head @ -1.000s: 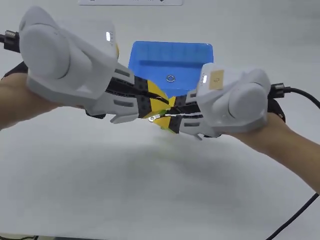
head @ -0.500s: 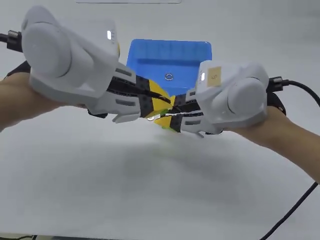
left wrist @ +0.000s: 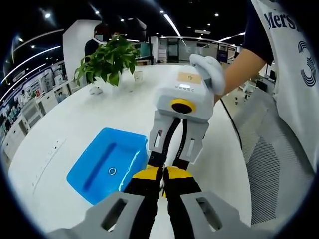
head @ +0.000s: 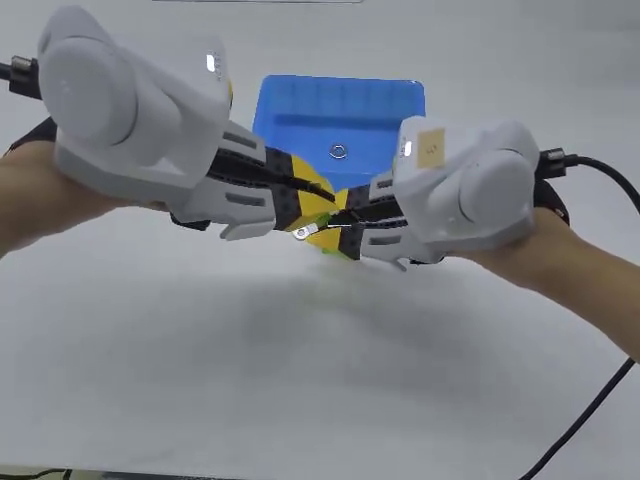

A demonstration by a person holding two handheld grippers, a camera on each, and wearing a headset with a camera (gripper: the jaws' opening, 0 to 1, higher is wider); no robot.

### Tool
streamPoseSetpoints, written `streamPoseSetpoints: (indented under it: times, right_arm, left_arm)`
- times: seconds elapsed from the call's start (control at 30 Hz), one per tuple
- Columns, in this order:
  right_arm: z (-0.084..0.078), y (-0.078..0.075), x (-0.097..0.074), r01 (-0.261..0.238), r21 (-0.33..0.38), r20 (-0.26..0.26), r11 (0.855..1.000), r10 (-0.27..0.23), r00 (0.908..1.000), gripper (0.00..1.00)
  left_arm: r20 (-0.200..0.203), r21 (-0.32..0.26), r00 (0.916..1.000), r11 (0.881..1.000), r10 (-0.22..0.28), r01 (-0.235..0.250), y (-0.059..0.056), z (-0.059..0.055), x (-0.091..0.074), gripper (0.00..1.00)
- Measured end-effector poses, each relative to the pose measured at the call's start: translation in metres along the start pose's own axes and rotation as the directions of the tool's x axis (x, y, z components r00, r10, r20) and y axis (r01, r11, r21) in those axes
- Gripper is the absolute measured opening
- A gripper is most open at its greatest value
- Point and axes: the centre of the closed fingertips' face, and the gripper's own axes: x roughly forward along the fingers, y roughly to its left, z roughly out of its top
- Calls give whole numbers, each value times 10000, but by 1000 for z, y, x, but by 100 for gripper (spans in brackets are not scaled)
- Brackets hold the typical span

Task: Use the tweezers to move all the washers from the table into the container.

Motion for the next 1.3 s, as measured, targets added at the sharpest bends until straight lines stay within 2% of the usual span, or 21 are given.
streamPoseSetpoints:
  times: [0.33, 0.53, 0.7, 0.87, 1.07, 1.3]
  right_arm:
    - [12, 0, -9, 133, 68, 264, 9999, -135, 9996, 10]
    - [24, -1, -14, 320, -158, 344, 9994, -314, 9989, 10]
    - [35, -1, -17, 386, -295, 450, 9988, -372, 9983, 10]
    - [49, -4, -22, 499, -430, 605, 9978, -473, 9970, 10]
    - [64, -15, -28, 771, -570, 750, 9954, -727, 9945, 10]
    - [82, -42, -32, 1255, -865, 965, 9883, -1171, 9884, 10]
  left_arm:
    - [305, 157, 9994, 9997, 156, -161, -3, 13, -9, 7]
    - [506, 210, 9983, 9993, 294, -305, -5, 24, -16, 7]
    - [526, 367, 9978, 9985, 391, -411, -4, 30, -20, 7]
    - [659, 168, 9968, 9988, 452, -464, 4, 34, -35, 7]
    - [884, 481, 9941, 9966, 627, -671, 13, 49, -48, 7]
    - [1065, 976, 9904, 9904, 879, -984, 35, 65, -57, 7]
